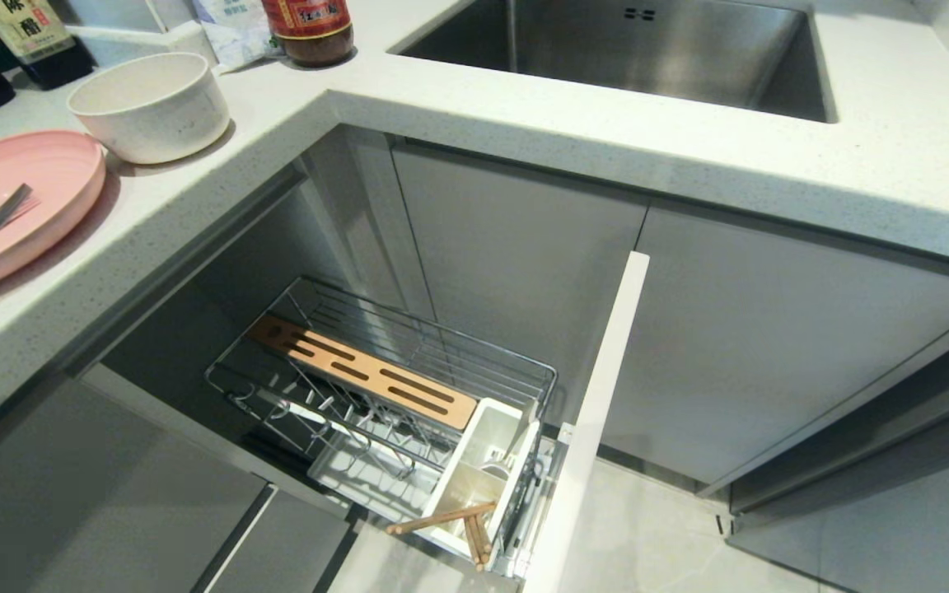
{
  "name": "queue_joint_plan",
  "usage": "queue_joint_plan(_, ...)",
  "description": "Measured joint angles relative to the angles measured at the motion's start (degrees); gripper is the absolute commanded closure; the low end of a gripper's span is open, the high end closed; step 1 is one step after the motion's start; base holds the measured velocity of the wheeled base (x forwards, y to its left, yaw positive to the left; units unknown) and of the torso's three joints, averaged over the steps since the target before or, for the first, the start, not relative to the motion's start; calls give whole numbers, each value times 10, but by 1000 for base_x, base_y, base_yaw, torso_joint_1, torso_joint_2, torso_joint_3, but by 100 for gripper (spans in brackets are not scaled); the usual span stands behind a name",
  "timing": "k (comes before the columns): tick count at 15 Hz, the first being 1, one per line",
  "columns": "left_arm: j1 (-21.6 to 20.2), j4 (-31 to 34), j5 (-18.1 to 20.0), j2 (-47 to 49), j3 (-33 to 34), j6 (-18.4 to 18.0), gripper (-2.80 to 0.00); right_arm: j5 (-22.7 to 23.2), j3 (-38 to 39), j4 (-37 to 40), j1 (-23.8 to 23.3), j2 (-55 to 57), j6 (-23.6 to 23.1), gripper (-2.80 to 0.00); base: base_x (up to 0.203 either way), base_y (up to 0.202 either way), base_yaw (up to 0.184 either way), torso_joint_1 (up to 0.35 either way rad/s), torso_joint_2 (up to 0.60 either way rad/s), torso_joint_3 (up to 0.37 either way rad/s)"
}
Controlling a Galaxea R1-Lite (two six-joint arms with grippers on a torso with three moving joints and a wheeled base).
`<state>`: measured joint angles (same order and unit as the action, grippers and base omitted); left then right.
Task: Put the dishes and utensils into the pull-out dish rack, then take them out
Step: Pick up the fork and place it in the cupboard
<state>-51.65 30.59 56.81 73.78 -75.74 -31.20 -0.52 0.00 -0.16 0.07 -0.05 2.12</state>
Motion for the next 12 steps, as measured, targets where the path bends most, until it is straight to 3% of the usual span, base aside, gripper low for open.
queue_joint_plan(1, 0, 0, 0, 0, 0, 0, -271, 0, 0, 0, 0, 0, 0, 0, 0, 0, 0, 0, 0, 0)
queue_joint_plan(2, 0, 0, 0, 0, -1, -1, 0, 0, 0, 0, 0, 0, 0, 0, 0, 0, 0, 0, 0, 0)
queue_joint_plan(12, 0, 0, 1, -3, -4, -1, 0, 0, 0, 0, 0, 0, 0, 0, 0, 0, 0, 0, 0, 0)
